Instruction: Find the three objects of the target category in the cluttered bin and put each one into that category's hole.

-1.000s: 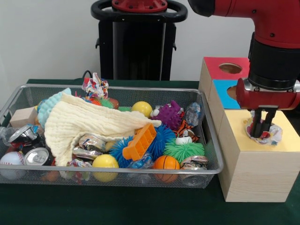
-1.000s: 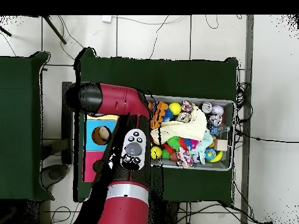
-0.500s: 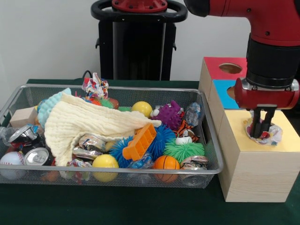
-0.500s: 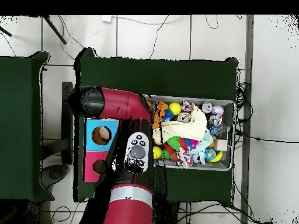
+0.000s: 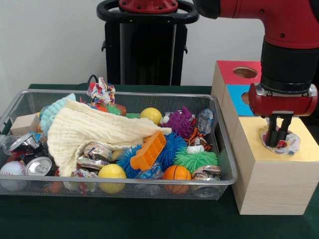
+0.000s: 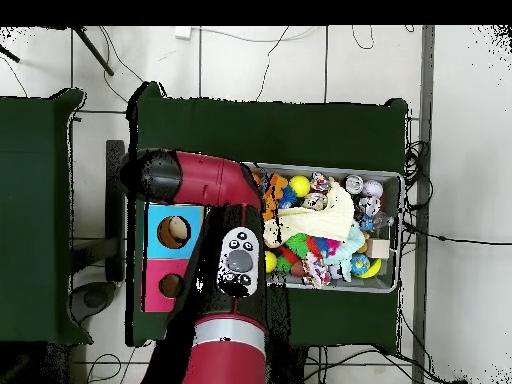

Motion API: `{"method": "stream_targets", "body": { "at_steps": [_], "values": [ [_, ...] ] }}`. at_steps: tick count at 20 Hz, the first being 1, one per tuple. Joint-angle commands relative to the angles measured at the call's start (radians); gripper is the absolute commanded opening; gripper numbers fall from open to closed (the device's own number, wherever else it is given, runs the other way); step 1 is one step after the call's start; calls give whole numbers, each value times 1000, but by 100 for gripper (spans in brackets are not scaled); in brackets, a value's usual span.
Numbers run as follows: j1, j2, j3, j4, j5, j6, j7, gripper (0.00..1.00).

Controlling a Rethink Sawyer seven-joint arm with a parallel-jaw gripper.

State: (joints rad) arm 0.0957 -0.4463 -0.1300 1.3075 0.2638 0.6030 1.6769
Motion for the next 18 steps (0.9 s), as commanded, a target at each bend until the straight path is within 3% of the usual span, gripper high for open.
{"method": "stream_targets", "body": {
  "at_steps": [1,6,18],
  "values": [
    [-55,228,125,172,-50,-122,103,0],
    [-20,208,84,160,-57,-82,135,0],
    [65,182,-37,66,-65,234,178,0]
  ]
}}
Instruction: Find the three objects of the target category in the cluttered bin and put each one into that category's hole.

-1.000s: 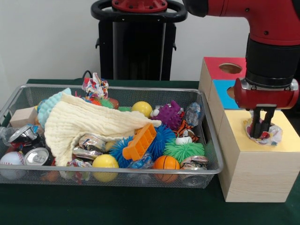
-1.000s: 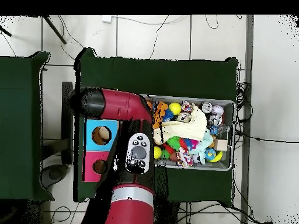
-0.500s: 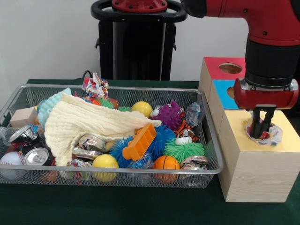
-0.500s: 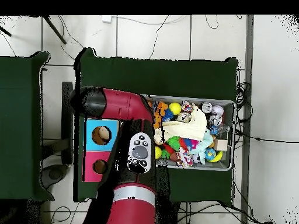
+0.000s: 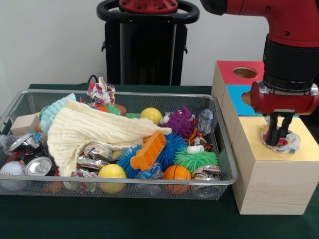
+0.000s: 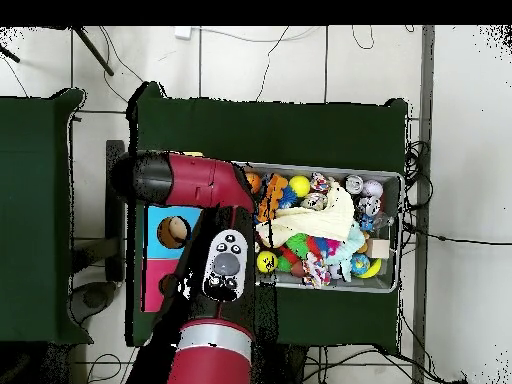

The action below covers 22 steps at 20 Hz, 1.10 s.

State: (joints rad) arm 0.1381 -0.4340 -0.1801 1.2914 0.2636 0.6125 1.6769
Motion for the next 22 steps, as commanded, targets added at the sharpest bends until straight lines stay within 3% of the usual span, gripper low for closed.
{"method": "stream_targets", "body": {
  "at_steps": [1,7,14,22],
  "values": [
    [25,167,9,81,-64,227,177,0],
    [18,182,12,62,-48,232,166,0],
    [-28,240,74,141,-30,-11,142,0],
    [-26,210,77,160,-25,-7,137,0]
  ]
}}
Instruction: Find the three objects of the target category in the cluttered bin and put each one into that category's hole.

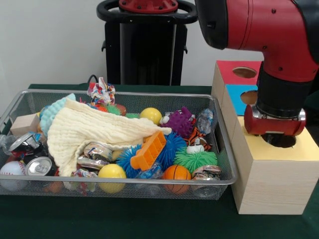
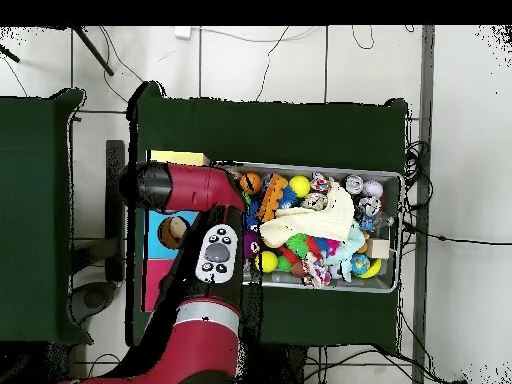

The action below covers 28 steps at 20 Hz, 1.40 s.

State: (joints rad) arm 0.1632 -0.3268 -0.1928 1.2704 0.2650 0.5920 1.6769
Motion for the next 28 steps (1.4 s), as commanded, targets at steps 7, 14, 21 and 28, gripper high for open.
{"method": "stream_targets", "body": {
  "at_steps": [7,14,21,28],
  "values": [
    [-57,-2,113,222,-26,21,105,0],
    [-27,-153,85,204,-23,150,105,0],
    [-25,-207,81,167,-17,205,117,0],
    [-73,-221,109,140,3,214,105,0]
  ]
}}
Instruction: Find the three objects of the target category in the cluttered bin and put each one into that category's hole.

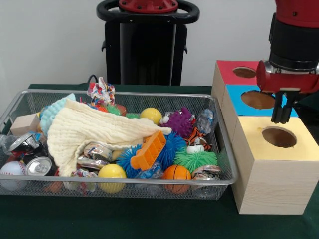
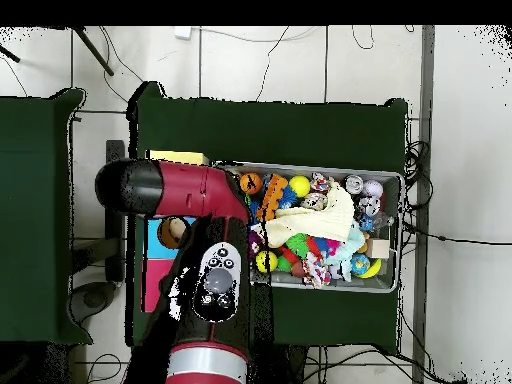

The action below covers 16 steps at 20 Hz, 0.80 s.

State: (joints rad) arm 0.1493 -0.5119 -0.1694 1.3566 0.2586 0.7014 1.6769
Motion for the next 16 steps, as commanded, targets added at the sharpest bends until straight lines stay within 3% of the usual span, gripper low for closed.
{"method": "stream_targets", "body": {
  "at_steps": [1,16],
  "values": [
    [-71,-32,87,36,4,107,91,0],
    [-229,-65,124,-131,-11,294,17,0]
  ]
}}
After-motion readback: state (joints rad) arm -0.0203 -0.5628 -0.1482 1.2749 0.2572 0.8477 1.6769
